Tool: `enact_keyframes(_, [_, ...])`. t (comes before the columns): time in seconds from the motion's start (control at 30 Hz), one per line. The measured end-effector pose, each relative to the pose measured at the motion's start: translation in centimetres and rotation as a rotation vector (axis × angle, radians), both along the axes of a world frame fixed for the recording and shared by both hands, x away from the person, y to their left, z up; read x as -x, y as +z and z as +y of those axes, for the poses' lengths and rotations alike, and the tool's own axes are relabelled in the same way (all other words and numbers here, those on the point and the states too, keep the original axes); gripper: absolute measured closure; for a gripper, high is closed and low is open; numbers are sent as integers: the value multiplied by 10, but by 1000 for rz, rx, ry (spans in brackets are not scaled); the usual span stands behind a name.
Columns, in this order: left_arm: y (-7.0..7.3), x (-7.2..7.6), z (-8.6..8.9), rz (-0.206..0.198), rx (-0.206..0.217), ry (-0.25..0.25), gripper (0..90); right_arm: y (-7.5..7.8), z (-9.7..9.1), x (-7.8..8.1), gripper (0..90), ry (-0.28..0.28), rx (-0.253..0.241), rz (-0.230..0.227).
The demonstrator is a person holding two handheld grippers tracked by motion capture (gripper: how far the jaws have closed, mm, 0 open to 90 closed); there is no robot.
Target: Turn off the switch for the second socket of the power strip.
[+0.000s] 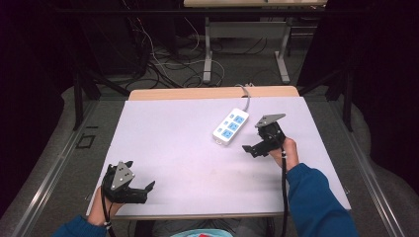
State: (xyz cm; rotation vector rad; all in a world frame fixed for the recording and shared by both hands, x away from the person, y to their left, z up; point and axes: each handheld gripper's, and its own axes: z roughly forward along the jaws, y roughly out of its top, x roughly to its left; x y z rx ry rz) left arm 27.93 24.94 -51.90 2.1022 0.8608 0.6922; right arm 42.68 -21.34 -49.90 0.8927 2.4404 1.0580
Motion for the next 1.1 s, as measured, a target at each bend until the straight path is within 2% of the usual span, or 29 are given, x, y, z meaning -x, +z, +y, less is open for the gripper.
enact_keyframes(0.1, [0, -1, 0, 1, -1, -3, 8, 0, 1, -7, 0, 1, 10, 3])
enact_keyframes(0.13, [0, -1, 0, 1, -1, -3, 8, 0, 2, -9, 0, -6, 9, 8])
enact_keyframes(0.17, [0, -1, 0, 2, -2, -3, 8, -2, 3, -11, 0, -5, -11, -2])
enact_keyframes(0.27, [-1, -1, -1, 0, 3, -2, 8, -1, 3, -17, 0, -16, -5, 12])
enact_keyframes(0.33, [-1, -1, -1, 1, 2, -3, 9, -1, 3, -21, 0, -17, -5, 1])
enact_keyframes(0.5, [0, -1, 0, 6, 2, -5, 8, -1, 5, -27, 0, -34, -8, 8])
enact_keyframes(0.63, [0, -1, 0, 4, 0, -5, 8, 1, 7, -36, 0, -27, -34, -5])
enact_keyframes(0.87, [0, -1, 0, 3, 0, -6, 8, 1, 11, -42, 0, -34, -14, 10])
enact_keyframes(1.1, [0, -1, -1, 3, 3, -6, 8, 4, 11, -51, 0, -54, -38, 6])
